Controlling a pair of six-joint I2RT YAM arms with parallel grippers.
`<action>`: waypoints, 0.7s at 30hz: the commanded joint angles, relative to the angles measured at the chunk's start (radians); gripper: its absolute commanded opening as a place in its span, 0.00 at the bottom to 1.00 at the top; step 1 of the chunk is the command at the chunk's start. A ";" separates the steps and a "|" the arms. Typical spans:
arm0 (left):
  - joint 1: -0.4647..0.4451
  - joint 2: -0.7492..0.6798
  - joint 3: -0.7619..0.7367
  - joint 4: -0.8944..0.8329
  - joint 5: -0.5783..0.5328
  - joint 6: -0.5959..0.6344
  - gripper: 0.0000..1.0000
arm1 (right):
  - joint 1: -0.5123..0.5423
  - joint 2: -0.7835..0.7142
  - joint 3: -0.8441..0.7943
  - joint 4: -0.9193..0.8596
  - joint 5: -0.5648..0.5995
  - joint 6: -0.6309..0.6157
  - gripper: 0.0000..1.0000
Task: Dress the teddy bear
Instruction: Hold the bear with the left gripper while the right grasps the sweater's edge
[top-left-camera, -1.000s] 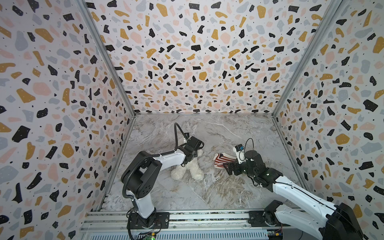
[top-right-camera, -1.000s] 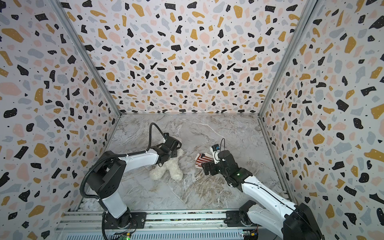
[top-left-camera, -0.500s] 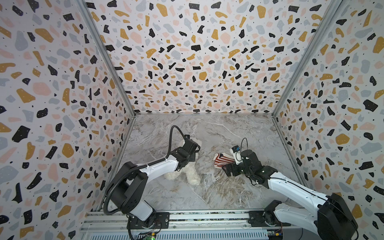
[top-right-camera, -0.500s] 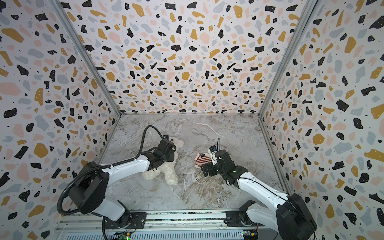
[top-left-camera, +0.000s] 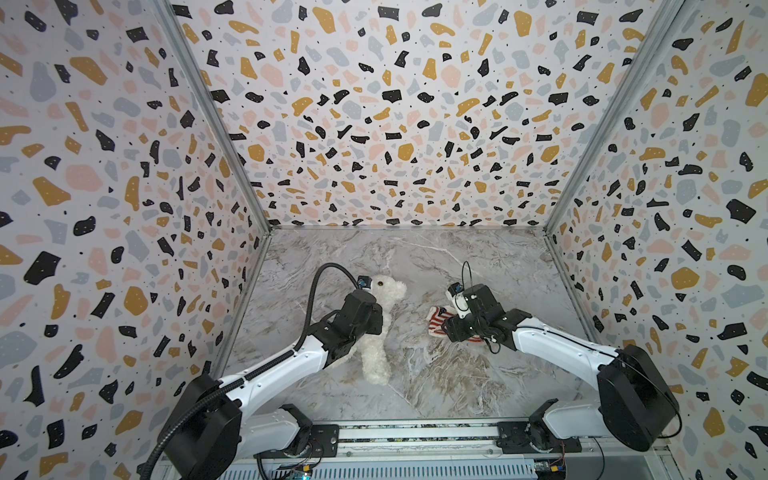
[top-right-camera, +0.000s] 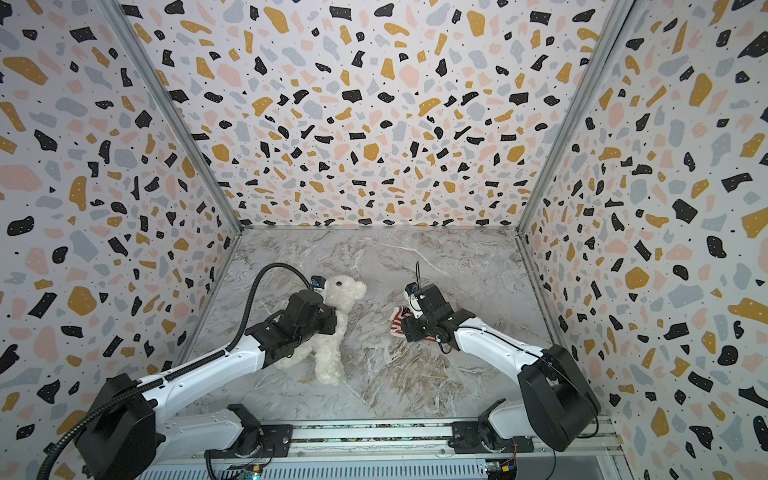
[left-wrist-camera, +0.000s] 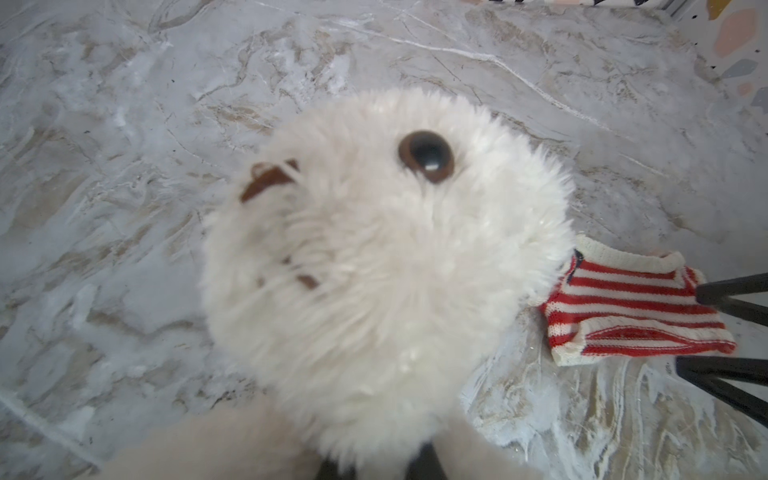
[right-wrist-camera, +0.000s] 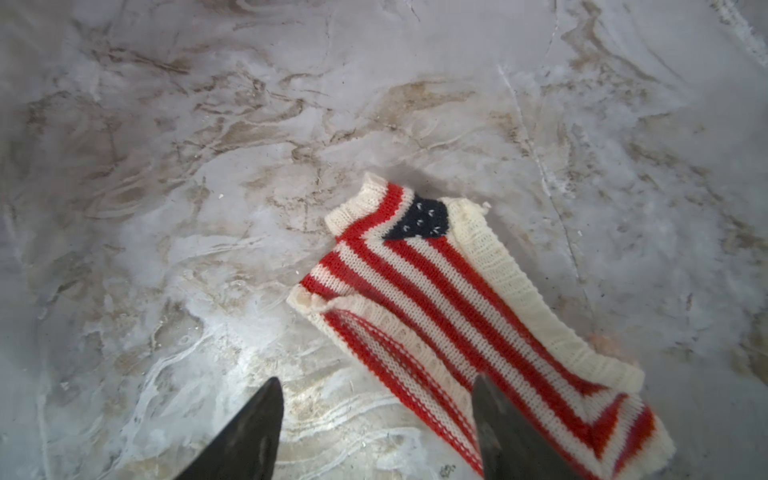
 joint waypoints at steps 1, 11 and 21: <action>-0.004 -0.033 -0.025 0.072 0.046 0.008 0.00 | -0.024 0.034 0.039 -0.059 0.023 -0.051 0.68; -0.004 -0.067 -0.056 0.118 0.093 -0.004 0.00 | -0.064 0.096 0.055 -0.071 0.003 -0.076 0.57; -0.004 -0.095 -0.068 0.136 0.103 -0.014 0.00 | -0.063 0.138 0.057 -0.065 0.014 -0.087 0.48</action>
